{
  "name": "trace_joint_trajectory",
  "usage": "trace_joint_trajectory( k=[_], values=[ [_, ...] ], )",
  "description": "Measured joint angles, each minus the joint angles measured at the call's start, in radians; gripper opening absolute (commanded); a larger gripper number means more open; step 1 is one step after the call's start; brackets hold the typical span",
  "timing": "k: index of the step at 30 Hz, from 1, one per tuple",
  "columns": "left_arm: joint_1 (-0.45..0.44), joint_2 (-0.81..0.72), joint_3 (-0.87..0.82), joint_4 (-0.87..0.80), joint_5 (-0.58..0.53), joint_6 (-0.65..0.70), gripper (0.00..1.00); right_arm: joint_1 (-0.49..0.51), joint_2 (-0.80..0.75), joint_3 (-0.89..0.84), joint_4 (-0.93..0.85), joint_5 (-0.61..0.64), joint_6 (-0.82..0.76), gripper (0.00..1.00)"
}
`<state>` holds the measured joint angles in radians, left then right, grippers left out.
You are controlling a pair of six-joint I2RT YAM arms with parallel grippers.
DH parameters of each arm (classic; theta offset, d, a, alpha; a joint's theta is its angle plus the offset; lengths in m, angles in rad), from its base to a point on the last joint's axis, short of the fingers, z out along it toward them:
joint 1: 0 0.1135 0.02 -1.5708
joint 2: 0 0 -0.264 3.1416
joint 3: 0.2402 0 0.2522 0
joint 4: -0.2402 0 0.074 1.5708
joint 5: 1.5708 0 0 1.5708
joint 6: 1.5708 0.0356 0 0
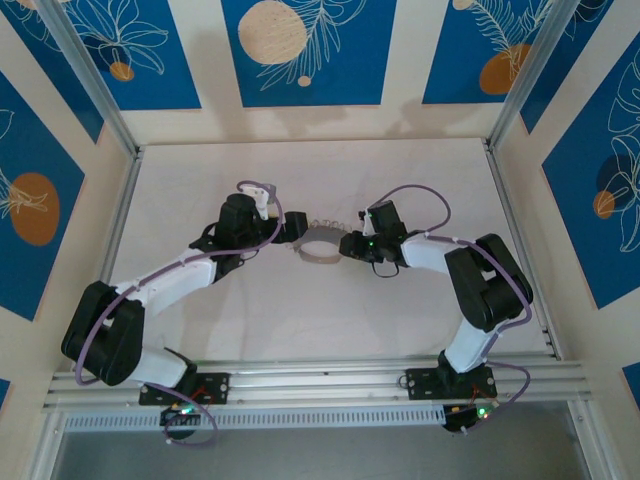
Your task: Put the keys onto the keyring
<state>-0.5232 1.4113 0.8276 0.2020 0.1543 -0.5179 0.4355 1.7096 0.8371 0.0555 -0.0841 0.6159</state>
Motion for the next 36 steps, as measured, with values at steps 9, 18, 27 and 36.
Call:
trace_joint_trajectory(
  k=[9, 18, 27, 36],
  values=[
    [-0.004, 0.0, 0.0, 0.0, 0.0, 0.0, 1.0, 0.004, 0.001, -0.017, 0.002, 0.01, 0.001, 0.31],
    [-0.005, 0.0, 0.0, 0.0, 0.0, 0.0, 1.0, 0.004, 0.005, -0.019, 0.005, 0.01, 0.0, 0.28],
    [-0.005, 0.0, 0.0, 0.001, 0.001, 0.0, 1.0, 0.004, 0.038, -0.014, 0.012, 0.01, 0.001, 0.26],
    [-0.005, 0.0, 0.0, 0.001, 0.0, 0.0, 1.0, 0.002, 0.069, 0.019, 0.011, 0.017, 0.0, 0.19]
  ],
)
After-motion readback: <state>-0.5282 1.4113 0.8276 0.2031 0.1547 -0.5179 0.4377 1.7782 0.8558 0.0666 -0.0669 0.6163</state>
